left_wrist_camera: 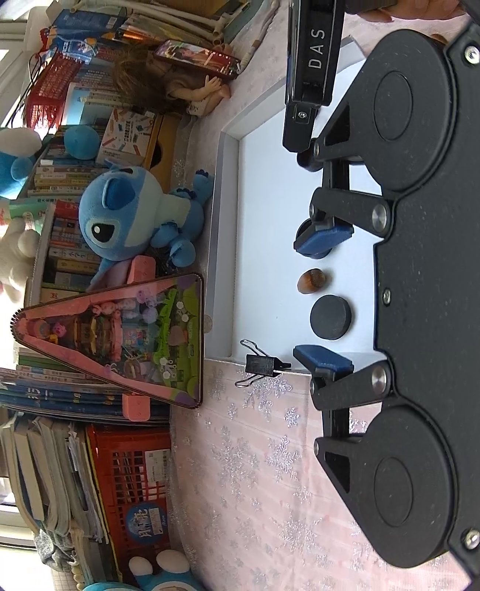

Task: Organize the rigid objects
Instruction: 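Withdraw both open grippers from the tray, then move both open grippers toward the remaining objects beside the tray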

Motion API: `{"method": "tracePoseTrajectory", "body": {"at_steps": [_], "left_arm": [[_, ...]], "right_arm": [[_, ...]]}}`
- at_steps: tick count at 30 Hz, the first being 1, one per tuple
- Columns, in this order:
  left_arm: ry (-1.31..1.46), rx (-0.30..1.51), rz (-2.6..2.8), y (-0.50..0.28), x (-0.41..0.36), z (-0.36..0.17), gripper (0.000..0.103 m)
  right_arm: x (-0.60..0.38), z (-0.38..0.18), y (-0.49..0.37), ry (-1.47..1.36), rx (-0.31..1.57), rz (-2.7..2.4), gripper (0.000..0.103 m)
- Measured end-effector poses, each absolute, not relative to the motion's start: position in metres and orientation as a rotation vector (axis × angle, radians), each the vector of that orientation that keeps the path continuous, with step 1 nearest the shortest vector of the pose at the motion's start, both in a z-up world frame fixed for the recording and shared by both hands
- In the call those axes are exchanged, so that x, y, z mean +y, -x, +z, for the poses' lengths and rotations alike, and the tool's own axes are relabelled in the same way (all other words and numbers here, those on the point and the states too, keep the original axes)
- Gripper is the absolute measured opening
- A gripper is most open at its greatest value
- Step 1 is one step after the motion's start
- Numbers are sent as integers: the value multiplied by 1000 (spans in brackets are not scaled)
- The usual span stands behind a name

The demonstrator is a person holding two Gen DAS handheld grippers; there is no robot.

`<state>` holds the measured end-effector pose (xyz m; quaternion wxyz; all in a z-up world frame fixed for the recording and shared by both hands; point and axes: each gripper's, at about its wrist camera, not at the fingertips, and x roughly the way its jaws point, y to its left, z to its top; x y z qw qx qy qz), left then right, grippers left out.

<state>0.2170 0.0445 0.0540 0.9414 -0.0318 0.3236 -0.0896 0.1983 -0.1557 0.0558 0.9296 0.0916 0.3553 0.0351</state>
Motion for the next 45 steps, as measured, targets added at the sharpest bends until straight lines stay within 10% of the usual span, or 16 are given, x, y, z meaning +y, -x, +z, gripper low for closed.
{"method": "tracePoseTrajectory", "body": {"at_steps": [45], "left_arm": [[56, 580, -319, -64, 34, 41, 79]], "right_arm": [[-174, 44, -58, -51, 492, 42, 99]]}}
